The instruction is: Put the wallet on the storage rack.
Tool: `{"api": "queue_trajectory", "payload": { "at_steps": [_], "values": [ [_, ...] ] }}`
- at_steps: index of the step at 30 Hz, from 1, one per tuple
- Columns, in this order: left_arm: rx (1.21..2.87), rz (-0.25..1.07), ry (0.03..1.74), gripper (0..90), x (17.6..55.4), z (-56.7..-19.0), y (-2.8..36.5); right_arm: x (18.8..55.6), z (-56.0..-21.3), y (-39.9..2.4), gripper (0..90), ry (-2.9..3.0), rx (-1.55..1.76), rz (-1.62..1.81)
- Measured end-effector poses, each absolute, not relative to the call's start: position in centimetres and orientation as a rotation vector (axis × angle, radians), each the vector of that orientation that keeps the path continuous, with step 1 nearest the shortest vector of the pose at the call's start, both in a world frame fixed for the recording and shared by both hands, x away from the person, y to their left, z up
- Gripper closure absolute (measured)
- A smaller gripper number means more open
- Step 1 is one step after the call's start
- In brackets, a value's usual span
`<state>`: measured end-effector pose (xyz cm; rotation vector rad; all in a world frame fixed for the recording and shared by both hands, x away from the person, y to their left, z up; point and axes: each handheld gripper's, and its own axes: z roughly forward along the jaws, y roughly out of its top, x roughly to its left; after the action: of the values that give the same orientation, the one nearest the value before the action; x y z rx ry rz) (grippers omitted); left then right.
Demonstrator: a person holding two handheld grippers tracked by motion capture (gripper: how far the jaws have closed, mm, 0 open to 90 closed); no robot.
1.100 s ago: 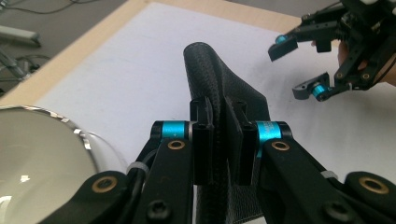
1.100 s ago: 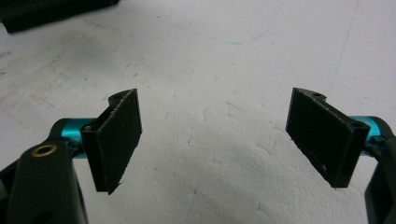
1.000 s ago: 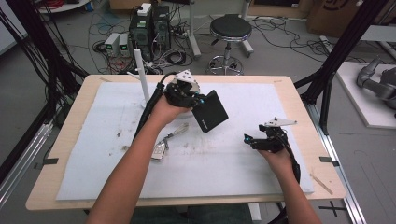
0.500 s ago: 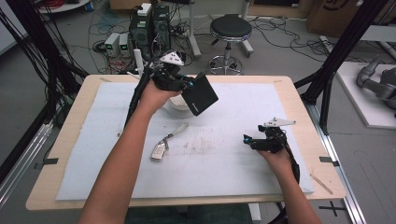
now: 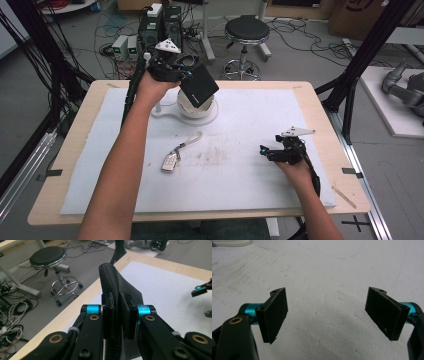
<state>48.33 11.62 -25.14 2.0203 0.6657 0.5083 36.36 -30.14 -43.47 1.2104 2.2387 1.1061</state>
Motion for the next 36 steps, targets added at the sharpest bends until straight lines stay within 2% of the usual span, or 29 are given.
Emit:
{"api": "queue_trajectory", "payload": {
  "at_steps": [18, 27, 32, 34, 36],
  "values": [
    [2.083, 0.633, 0.773, 81.2, 50.4, -28.8, 10.8, 36.5, -43.6, -30.2, 18.6, 2.242, 1.217, 1.105],
    [2.137, 0.711, 0.771, 81.1, 50.6, -30.6, 9.9, 36.6, -43.7, -30.2, 18.6, 2.244, 1.213, 1.102],
    [2.163, 0.693, 0.766, 80.7, 50.6, -32.3, 9.0, 36.5, -43.7, -30.1, 18.6, 2.246, 1.208, 1.099],
    [2.15, 0.696, 0.778, 79.0, 50.6, -32.7, 8.9, 36.5, -43.7, -30.1, 18.6, 2.244, 1.204, 1.099],
    [2.147, 0.69, 0.786, 70.4, 50.7, -32.7, 8.9, 36.5, -43.7, -30.1, 18.6, 2.244, 1.212, 1.1]
  ]
}}
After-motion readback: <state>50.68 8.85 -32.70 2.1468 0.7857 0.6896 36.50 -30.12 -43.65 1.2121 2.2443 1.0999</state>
